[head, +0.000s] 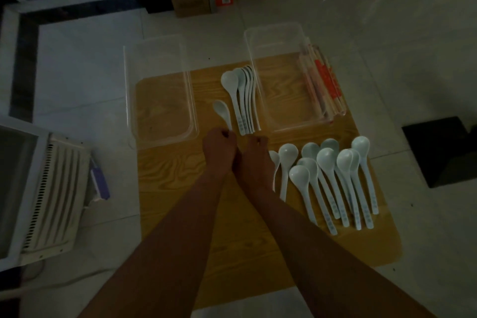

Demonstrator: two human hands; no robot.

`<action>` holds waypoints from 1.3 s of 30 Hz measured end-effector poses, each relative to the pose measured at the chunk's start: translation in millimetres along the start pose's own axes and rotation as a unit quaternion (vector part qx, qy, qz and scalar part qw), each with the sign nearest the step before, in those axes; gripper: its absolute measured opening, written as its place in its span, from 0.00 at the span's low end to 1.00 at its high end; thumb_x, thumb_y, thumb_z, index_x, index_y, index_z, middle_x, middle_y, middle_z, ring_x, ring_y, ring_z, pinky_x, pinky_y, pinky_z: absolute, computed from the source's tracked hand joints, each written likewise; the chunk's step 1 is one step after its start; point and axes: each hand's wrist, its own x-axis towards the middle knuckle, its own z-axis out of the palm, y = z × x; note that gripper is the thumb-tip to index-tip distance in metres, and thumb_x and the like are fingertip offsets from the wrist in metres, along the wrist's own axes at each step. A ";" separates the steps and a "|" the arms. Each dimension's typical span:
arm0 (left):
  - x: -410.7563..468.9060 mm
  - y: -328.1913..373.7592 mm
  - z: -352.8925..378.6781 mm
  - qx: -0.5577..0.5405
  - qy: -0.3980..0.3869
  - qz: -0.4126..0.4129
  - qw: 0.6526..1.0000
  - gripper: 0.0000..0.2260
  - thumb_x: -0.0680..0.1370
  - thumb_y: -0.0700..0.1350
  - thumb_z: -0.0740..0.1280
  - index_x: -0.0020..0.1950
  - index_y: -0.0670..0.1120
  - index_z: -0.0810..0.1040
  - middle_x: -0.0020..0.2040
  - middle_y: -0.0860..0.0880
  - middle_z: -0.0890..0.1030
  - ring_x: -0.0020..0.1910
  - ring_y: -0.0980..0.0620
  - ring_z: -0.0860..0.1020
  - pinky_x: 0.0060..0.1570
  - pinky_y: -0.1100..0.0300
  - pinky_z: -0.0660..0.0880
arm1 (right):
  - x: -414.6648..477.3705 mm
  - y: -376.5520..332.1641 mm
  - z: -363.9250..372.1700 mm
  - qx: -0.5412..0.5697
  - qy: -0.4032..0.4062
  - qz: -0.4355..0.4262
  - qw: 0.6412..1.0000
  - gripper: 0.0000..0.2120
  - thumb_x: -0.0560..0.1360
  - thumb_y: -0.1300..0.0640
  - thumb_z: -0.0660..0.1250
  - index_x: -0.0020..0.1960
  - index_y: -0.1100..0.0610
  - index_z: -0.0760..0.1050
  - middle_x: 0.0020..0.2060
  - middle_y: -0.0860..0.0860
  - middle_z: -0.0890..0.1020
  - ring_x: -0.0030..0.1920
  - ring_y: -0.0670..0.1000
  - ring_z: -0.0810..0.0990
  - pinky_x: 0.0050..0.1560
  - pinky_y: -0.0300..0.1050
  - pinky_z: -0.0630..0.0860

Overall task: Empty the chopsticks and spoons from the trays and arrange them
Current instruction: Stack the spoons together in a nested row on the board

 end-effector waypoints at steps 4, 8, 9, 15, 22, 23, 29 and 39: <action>34.6 10.8 8.6 0.028 0.025 0.006 0.999 0.11 0.79 0.45 0.62 0.43 0.41 0.79 0.35 0.50 0.75 0.32 0.56 0.73 0.34 0.62 0.67 | 24.9 -7.9 15.3 0.014 -0.011 0.046 0.999 0.31 0.81 0.46 0.60 0.75 0.63 0.56 0.72 0.60 0.63 0.64 0.58 0.75 0.52 0.53 0.80; 61.1 21.6 16.2 0.049 0.034 0.008 0.998 0.10 0.80 0.45 0.62 0.43 0.41 0.79 0.37 0.48 0.77 0.35 0.53 0.76 0.27 0.66 0.63 | 44.7 -12.0 20.1 0.042 -0.015 0.091 0.995 0.34 0.81 0.45 0.58 0.77 0.63 0.49 0.75 0.61 0.59 0.68 0.61 0.72 0.62 0.55 0.75; 66.0 23.6 17.8 0.057 0.038 0.010 0.998 0.10 0.80 0.45 0.62 0.44 0.41 0.79 0.39 0.48 0.78 0.36 0.53 0.76 0.28 0.65 0.63 | 49.0 -12.0 21.4 0.048 -0.013 0.099 0.994 0.34 0.81 0.46 0.58 0.77 0.63 0.50 0.75 0.61 0.60 0.67 0.61 0.72 0.62 0.56 0.75; 82.4 26.2 26.3 0.048 0.063 0.020 0.997 0.10 0.79 0.47 0.62 0.47 0.43 0.81 0.43 0.50 0.80 0.41 0.55 0.77 0.36 0.64 0.66 | 63.3 -8.0 28.7 0.043 0.001 0.090 0.995 0.35 0.79 0.47 0.62 0.77 0.62 0.52 0.74 0.60 0.61 0.68 0.61 0.71 0.62 0.54 0.74; 86.7 34.7 30.8 0.038 0.041 0.042 0.998 0.10 0.79 0.43 0.62 0.53 0.45 0.82 0.49 0.48 0.83 0.44 0.53 0.79 0.40 0.67 0.69 | 67.9 -4.6 41.0 0.045 0.027 0.062 0.997 0.32 0.79 0.49 0.64 0.75 0.62 0.56 0.71 0.60 0.65 0.66 0.60 0.73 0.61 0.54 0.76; 84.7 35.6 29.9 0.024 0.042 0.044 0.998 0.10 0.79 0.42 0.62 0.57 0.45 0.81 0.52 0.48 0.82 0.48 0.52 0.80 0.43 0.67 0.69 | 69.2 -3.7 41.6 0.046 0.029 0.064 0.996 0.32 0.79 0.49 0.64 0.75 0.62 0.56 0.72 0.60 0.65 0.67 0.60 0.72 0.63 0.55 0.75; 82.7 28.5 26.6 -0.021 0.037 0.057 0.997 0.12 0.79 0.43 0.64 0.61 0.46 0.79 0.57 0.50 0.81 0.54 0.53 0.79 0.49 0.67 0.70 | 71.0 -2.4 41.5 0.056 0.052 0.060 0.995 0.28 0.80 0.51 0.62 0.75 0.62 0.58 0.70 0.59 0.67 0.67 0.60 0.72 0.63 0.55 0.75; 75.0 29.6 25.2 -0.095 0.029 0.051 0.994 0.12 0.78 0.44 0.67 0.61 0.47 0.78 0.57 0.50 0.81 0.50 0.58 0.78 0.45 0.72 0.70 | 67.6 -0.3 43.2 0.041 0.042 0.061 0.996 0.29 0.81 0.50 0.62 0.76 0.61 0.56 0.72 0.60 0.66 0.69 0.61 0.71 0.61 0.56 0.76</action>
